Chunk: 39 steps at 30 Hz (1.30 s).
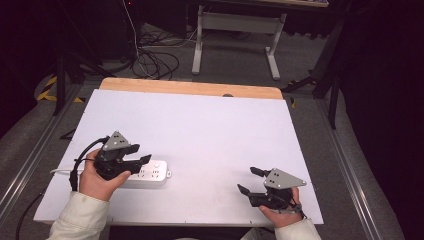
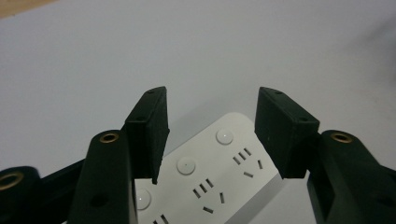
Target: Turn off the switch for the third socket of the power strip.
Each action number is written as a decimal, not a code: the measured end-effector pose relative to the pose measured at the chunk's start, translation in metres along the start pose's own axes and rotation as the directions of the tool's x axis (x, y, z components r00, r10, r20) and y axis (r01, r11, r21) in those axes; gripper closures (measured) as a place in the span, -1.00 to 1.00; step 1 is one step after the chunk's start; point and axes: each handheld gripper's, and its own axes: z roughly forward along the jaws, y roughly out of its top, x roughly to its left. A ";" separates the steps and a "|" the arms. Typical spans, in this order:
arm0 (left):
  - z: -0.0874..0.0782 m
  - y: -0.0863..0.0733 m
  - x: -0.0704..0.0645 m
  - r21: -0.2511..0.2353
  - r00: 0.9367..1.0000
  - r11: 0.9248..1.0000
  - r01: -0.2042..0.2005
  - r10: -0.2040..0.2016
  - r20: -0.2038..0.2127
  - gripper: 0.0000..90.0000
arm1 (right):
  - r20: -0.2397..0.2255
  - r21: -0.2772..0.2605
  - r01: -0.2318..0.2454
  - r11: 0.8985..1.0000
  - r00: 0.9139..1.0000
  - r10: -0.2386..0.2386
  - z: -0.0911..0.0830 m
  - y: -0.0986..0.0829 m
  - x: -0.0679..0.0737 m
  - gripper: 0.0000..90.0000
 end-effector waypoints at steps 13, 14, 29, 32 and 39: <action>-0.019 -0.006 -0.010 -0.143 0.997 0.988 -0.060 0.067 0.049 -0.54 | 0.000 -0.003 -0.005 1.000 1.000 0.005 -0.001 0.000 0.000 -0.33; -0.020 -0.007 -0.011 -0.150 0.997 0.987 -0.062 0.069 0.041 -0.54 | 0.000 -0.003 -0.005 1.000 1.000 0.005 -0.001 0.000 -0.001 -0.33; -0.036 -0.039 -0.005 -0.238 0.996 0.970 -0.058 0.072 0.053 -0.62 | 0.000 -0.009 -0.012 1.000 1.000 0.012 -0.002 -0.001 -0.001 -0.33; -0.037 -0.045 -0.005 -0.240 0.996 0.969 -0.061 0.077 0.055 -0.62 | 0.000 -0.007 -0.011 1.000 1.000 0.011 -0.002 0.000 -0.001 -0.33; -0.039 -0.060 -0.006 -0.254 0.994 0.964 -0.074 0.091 0.057 -0.62 | 0.005 -0.011 -0.011 1.000 1.000 0.011 -0.004 -0.001 -0.002 -0.33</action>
